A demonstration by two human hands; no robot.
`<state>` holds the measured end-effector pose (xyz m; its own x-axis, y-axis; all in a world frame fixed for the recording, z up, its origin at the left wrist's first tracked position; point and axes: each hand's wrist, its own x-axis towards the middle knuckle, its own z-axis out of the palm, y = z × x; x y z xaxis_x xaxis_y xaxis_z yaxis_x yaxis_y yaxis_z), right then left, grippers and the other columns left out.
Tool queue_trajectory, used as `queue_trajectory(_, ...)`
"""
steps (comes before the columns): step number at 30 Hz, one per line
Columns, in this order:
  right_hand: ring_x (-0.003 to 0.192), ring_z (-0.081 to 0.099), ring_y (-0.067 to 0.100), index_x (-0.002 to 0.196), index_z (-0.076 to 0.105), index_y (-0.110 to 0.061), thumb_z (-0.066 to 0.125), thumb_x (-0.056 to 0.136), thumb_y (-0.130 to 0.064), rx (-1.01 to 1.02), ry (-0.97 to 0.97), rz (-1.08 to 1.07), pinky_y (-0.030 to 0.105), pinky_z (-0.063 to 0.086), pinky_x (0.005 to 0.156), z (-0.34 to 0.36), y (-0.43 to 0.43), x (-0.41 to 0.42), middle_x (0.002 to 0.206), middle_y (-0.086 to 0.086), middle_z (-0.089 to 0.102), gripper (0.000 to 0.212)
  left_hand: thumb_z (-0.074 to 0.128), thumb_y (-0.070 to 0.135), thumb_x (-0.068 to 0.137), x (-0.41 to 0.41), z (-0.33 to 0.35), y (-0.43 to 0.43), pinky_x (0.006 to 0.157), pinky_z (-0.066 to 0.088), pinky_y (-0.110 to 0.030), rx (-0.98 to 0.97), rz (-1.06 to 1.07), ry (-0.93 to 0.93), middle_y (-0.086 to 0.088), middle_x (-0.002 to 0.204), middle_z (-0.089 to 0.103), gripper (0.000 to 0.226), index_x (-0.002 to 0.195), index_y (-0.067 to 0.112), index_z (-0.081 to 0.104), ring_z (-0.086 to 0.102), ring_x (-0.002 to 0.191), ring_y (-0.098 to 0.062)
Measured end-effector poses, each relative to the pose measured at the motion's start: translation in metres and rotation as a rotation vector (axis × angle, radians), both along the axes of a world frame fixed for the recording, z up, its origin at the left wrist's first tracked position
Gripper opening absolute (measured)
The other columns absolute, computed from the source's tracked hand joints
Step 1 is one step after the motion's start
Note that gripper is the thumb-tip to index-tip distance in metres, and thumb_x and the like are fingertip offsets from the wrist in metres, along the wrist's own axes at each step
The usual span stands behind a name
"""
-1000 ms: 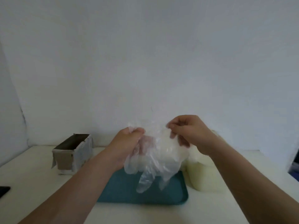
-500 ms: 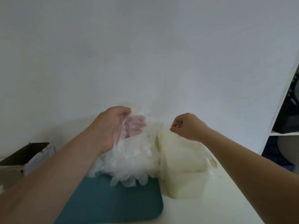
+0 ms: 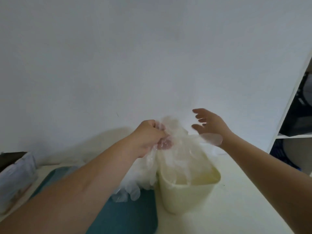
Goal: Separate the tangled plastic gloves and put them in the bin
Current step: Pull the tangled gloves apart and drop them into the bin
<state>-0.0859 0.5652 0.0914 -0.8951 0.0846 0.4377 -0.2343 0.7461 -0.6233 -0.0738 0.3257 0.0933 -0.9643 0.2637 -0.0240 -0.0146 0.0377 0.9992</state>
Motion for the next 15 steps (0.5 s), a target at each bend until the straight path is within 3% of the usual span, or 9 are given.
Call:
queue_trajectory(2, 0.102, 0.067, 0.016, 0.132, 0.063, -0.026, 0.065, 0.098, -0.018, -0.055, 0.079, -0.113, 0.027, 0.053, 0.084, 0.01, 0.006, 0.018, 0.118, -0.004, 0.066, 0.035, 0.063, -0.02, 0.088, -0.007, -0.011, 0.015, 0.075, 0.064, -0.051, -0.052, 0.024, -0.026, -0.022, 0.093, 0.058, 0.033, 0.097, 0.01, 0.053, 0.056, 0.065, -0.032)
queue_trajectory(4, 0.098, 0.066, 0.003, 0.126, 0.067, -0.027, 0.058, 0.103, -0.028, -0.126, 0.004, -0.043, 0.018, 0.051, 0.077, 0.016, -0.004, 0.041, 0.114, -0.011, 0.07, 0.025, 0.061, -0.023, 0.087, -0.014, -0.02, 0.029, 0.056, 0.062, -0.038, -0.073, 0.085, -0.027, -0.021, 0.099, 0.057, 0.035, 0.098, 0.008, 0.053, 0.058, 0.059, -0.029)
queue_trajectory(5, 0.101, 0.065, 0.0, 0.125, 0.068, -0.028, 0.056, 0.104, -0.034, -0.131, -0.097, 0.022, 0.019, 0.051, 0.083, 0.013, -0.01, 0.05, 0.114, -0.014, 0.07, 0.025, 0.06, -0.022, 0.088, -0.017, -0.025, 0.037, 0.052, 0.06, -0.034, -0.066, 0.125, -0.024, -0.02, 0.102, 0.058, 0.031, 0.098, 0.007, 0.053, 0.06, 0.062, -0.028)
queue_trajectory(7, 0.122, 0.06, 0.007, 0.137, 0.061, -0.031, 0.052, 0.104, -0.045, -0.039, -0.302, 0.159, 0.026, 0.047, 0.103, 0.006, -0.029, 0.071, 0.132, -0.013, 0.065, 0.037, 0.061, -0.014, 0.089, -0.025, -0.033, 0.048, 0.063, 0.058, -0.034, -0.071, 0.196, -0.007, -0.016, 0.108, 0.062, 0.025, 0.094, 0.011, 0.057, 0.063, 0.077, -0.028)
queue_trajectory(9, 0.144, 0.044, 0.015, 0.158, 0.035, -0.035, 0.047, 0.103, -0.054, 0.155, -0.48, 0.216, 0.032, 0.034, 0.116, -0.005, -0.046, 0.077, 0.159, -0.01, 0.043, 0.059, 0.063, -0.004, 0.09, -0.025, -0.034, 0.053, 0.078, 0.052, -0.035, -0.068, 0.231, 0.009, -0.009, 0.109, 0.065, 0.02, 0.095, 0.016, 0.062, 0.063, 0.091, -0.027)
queue_trajectory(12, 0.154, 0.027, 0.025, 0.164, 0.009, -0.039, 0.036, 0.102, -0.065, 0.347, -0.607, 0.225, 0.042, 0.021, 0.124, -0.022, -0.069, 0.065, 0.171, -0.003, 0.018, 0.073, 0.06, 0.005, 0.097, -0.019, -0.027, 0.045, 0.087, 0.045, -0.028, -0.045, 0.298, 0.065, 0.0, 0.117, 0.064, 0.026, 0.119, 0.017, 0.065, 0.06, 0.108, -0.019)
queue_trajectory(15, 0.151, 0.032, 0.034, 0.159, 0.01, -0.053, 0.022, 0.097, -0.077, 0.435, -0.678, 0.178, 0.049, 0.022, 0.124, -0.036, -0.083, 0.046, 0.171, 0.002, 0.019, 0.068, 0.059, 0.007, 0.097, -0.009, -0.02, 0.023, 0.071, 0.046, -0.021, -0.039, 0.388, 0.119, 0.003, 0.115, 0.064, 0.03, 0.123, 0.021, 0.062, 0.062, 0.095, -0.012)
